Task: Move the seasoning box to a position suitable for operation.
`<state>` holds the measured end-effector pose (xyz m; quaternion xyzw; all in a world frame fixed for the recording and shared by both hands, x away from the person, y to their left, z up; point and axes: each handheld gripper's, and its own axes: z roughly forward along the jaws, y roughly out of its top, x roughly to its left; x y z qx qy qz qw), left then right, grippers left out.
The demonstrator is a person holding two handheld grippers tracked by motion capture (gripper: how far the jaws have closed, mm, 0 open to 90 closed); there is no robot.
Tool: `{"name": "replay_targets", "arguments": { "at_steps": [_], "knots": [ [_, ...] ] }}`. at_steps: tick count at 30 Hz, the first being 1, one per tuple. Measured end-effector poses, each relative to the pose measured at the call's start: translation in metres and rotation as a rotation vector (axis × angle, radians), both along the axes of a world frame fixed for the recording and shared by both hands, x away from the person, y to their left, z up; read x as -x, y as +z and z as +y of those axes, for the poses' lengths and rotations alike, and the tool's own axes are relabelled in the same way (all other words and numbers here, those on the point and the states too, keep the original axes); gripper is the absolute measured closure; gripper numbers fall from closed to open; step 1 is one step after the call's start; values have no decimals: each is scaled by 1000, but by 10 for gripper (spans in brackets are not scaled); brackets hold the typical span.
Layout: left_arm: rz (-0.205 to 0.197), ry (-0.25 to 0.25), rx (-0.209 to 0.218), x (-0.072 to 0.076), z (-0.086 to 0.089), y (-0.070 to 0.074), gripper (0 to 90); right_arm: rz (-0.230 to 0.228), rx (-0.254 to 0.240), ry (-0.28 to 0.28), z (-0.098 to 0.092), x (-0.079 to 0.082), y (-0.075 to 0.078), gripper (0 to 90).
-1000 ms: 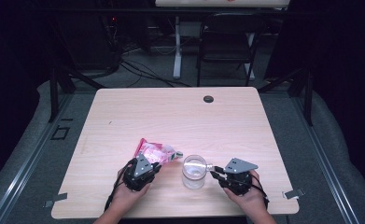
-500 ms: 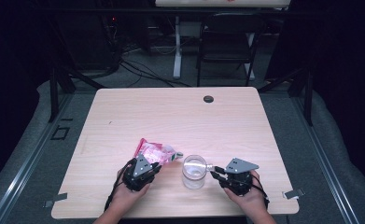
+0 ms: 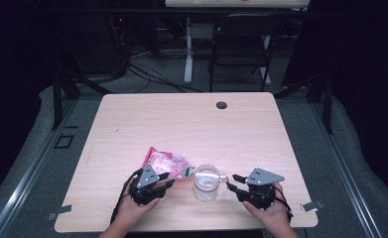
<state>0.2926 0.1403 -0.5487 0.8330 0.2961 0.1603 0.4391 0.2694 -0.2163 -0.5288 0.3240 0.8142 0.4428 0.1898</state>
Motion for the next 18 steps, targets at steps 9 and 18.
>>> {"name": "replay_targets", "arguments": {
  "at_steps": [9,18],
  "knots": [
    [39,-6,28,1,2,4,594,-15,-58,5,-7,5,13,612],
    [52,-5,60,3,2,11,568,-17,-87,-40,-6,4,20,670]
  ]
}}
